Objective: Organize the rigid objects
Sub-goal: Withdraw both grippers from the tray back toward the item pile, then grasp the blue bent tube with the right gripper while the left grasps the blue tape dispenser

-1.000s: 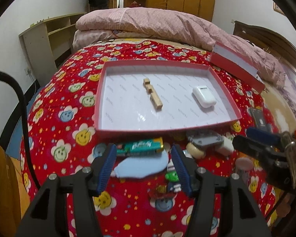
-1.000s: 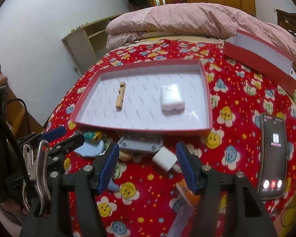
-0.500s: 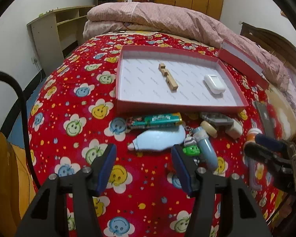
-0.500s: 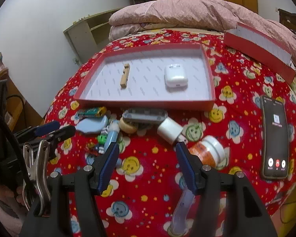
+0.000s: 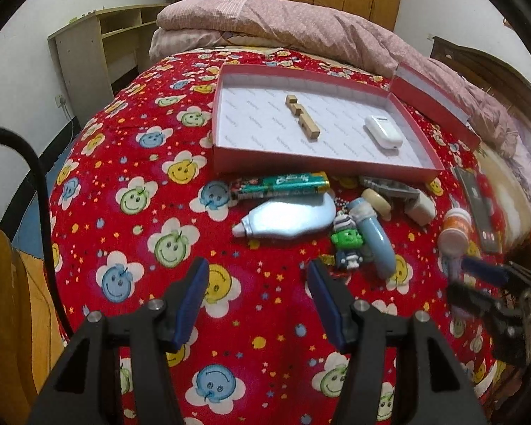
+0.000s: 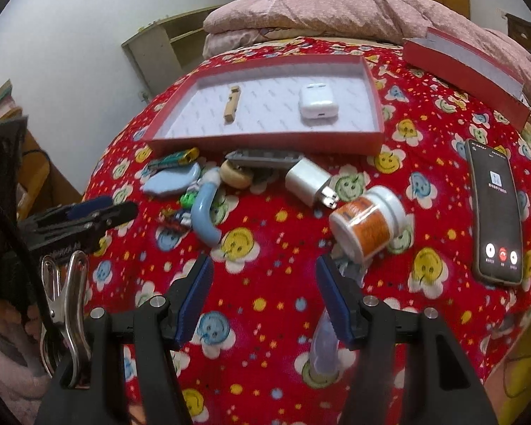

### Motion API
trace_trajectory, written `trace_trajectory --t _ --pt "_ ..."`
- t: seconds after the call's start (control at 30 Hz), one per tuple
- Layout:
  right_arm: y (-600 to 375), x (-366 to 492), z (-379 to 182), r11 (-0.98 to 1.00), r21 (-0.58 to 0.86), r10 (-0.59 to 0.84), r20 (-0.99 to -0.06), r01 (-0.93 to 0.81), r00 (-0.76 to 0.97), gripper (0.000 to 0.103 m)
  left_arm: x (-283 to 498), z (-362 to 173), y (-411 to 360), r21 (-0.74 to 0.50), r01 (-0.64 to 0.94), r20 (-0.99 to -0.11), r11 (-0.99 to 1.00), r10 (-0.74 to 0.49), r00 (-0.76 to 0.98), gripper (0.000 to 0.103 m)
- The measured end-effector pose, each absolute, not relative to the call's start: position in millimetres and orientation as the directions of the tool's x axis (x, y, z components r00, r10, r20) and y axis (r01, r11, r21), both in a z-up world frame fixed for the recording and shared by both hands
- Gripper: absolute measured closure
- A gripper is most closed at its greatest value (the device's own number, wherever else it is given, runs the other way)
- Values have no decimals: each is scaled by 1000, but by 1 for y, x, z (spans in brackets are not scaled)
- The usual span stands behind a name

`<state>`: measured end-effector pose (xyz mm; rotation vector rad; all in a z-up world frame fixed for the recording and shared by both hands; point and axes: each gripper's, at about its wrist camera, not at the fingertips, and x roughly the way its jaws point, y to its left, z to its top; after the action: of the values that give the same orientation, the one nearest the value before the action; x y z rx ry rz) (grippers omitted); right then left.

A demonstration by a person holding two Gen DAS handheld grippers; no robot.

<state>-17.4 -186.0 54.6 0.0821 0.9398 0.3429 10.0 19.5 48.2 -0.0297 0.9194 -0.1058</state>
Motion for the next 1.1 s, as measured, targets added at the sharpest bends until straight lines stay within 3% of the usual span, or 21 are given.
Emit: trace_trajectory --t 0.67,0.77,0.97,1.03,1.1 --pt "-138 8 46 919 227 372 -768 -322 522 43 7 38 31 -83 61 -800 995 -103 592 42" --pt "-130 15 44 921 217 365 -770 -323 523 47 8 38 33 -87 58 -800 995 -104 591 42" --pt "-125 28 40 926 219 356 -775 -306 523 71 8 35 35 -95 59 -801 994 -111 589 42" --pt "-125 30 39 926 224 359 -774 -305 522 83 8 34 35 -101 59 -799 993 -117 590 42" --pt "-126 31 38 926 224 359 -773 -306 522 83 8 34 36 -111 59 -797 992 -124 592 42"
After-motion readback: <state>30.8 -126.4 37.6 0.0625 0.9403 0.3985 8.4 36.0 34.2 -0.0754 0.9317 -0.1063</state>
